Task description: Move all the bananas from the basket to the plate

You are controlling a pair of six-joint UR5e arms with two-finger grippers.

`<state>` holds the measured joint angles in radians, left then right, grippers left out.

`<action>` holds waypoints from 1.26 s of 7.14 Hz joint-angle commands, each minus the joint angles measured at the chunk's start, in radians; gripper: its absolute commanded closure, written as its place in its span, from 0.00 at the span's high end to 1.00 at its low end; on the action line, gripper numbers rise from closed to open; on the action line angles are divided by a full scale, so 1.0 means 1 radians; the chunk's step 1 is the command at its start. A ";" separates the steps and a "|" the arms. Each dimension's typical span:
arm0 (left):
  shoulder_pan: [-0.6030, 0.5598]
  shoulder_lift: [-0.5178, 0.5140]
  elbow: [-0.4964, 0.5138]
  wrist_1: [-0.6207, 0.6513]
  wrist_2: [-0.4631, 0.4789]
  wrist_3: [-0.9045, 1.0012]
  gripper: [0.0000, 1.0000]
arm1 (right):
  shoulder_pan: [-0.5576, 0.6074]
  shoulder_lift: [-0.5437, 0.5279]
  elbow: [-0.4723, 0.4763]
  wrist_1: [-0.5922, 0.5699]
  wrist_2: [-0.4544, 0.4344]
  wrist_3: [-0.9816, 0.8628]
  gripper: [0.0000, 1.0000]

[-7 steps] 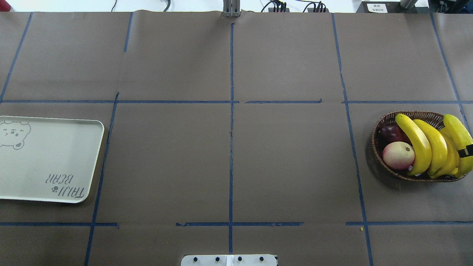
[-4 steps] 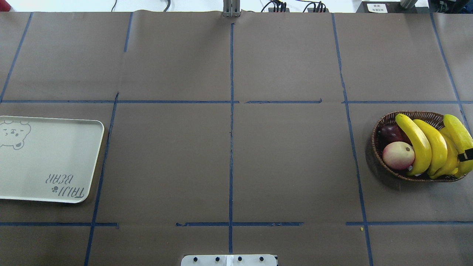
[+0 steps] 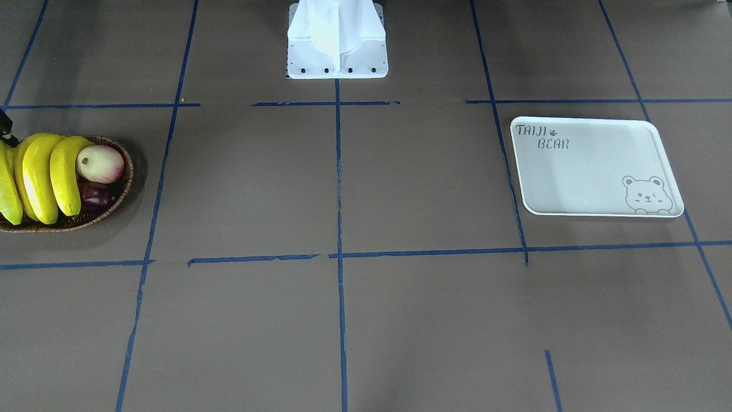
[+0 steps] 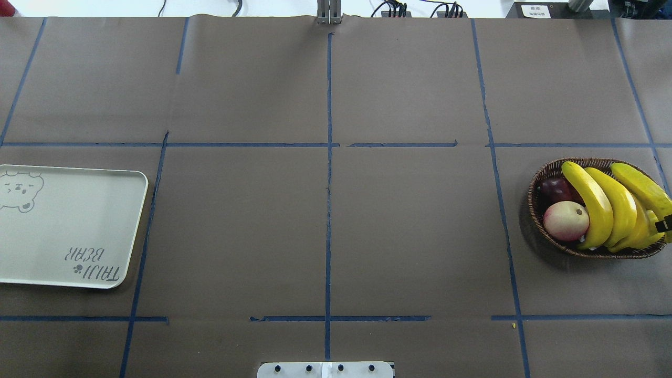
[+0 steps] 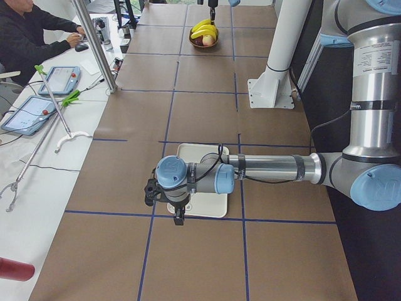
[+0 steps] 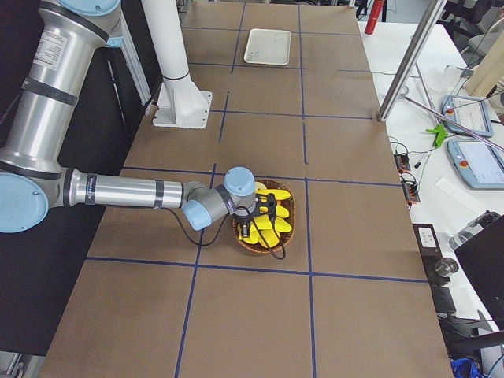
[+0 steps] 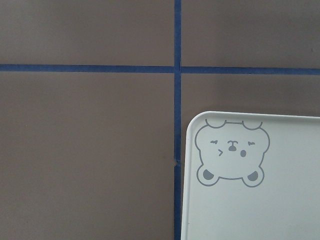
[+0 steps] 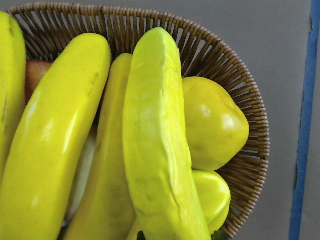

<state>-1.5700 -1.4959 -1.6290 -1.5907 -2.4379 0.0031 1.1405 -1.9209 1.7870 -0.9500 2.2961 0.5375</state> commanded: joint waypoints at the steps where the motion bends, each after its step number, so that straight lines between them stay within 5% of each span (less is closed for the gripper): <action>1: 0.001 -0.001 -0.002 0.000 0.000 -0.002 1.00 | 0.011 -0.004 0.003 0.002 0.002 -0.001 0.00; 5: -0.001 -0.001 -0.034 0.000 -0.001 -0.015 1.00 | 0.232 0.011 0.096 0.000 0.115 -0.007 0.00; 9: -0.001 -0.001 -0.029 0.000 -0.001 -0.015 1.00 | 0.245 0.014 0.129 0.003 0.120 0.004 0.00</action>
<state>-1.5708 -1.4972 -1.6625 -1.5901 -2.4390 -0.0133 1.3770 -1.9069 1.9112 -0.9482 2.4155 0.5420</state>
